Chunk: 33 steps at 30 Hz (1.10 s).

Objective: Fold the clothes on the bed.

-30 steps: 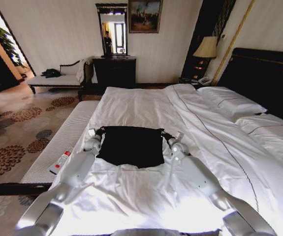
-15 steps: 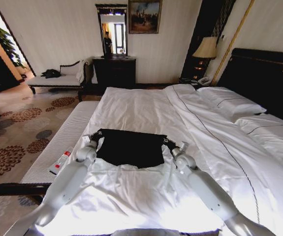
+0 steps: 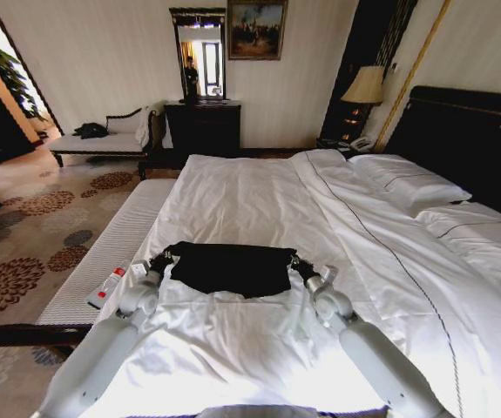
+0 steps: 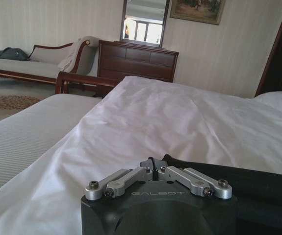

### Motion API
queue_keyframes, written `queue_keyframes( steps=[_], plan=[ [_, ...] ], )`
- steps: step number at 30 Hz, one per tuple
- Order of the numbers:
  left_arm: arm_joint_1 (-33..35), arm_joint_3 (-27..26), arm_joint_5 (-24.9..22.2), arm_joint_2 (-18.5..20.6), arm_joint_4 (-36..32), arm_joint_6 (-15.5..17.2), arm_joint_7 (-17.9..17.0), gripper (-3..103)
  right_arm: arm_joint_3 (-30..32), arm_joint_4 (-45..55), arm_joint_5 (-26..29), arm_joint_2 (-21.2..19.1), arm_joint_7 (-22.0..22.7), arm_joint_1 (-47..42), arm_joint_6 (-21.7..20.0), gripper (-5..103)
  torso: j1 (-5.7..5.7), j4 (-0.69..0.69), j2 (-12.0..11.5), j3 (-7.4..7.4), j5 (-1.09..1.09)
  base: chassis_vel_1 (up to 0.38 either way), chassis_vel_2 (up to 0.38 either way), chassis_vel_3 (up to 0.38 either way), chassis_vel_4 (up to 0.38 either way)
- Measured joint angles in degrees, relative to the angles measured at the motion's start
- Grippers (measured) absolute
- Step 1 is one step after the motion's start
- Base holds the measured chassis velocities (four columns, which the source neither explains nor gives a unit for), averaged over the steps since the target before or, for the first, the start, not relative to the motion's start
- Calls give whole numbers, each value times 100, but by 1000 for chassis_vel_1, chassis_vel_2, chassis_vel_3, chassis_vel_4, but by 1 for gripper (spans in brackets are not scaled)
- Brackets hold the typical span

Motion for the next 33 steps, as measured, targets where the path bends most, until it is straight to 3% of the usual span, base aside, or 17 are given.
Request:
queue_keyframes(
  steps=[11, 24, 26, 28, 29, 32, 33],
  plan=[
    [354, -202, 67, 94, -230, -33, 25, 0, 104, 255, -367, 181, -5, -563, 104, 1, 1, 0, -1, 0, 0, 0, 0, 0, 0],
    [500, 13, 223, 118, -119, -40, 2, 0, 90, 134, -644, 405, -40, -781, 183, -3, 2, 1, -1, 0, 1, 0, 0, 0, 0],
    [590, 17, 235, 147, -171, -25, -5, 0, 98, 181, -662, 393, -66, -867, 184, 2, 2, 1, -1, 0, 0, 0, 0, 0, 0],
    [756, -13, 309, 177, -281, -17, -6, 11, 143, 312, -779, 391, -81, -1120, 205, 8, 2, 1, -1, 0, -1, 0, 0, 0, 0],
    [756, -13, 309, 177, -281, -17, -6, 11, 143, 312, -779, 391, -81, -1120, 205, 8, 2, 1, -1, 0, -1, 0, 0, 0, 0],
    [1171, -211, 408, 285, -648, -26, 50, 27, 309, 721, -1014, 392, -102, -1730, 263, 25, 2, -1, -1, 0, 0, 0, 0, 0, 0],
    [1171, -211, 408, 285, -648, -26, 50, 27, 309, 721, -1014, 392, -102, -1730, 263, 25, 2, -1, -1, 0, 0, 0, 0, 0, 0]
  ],
)
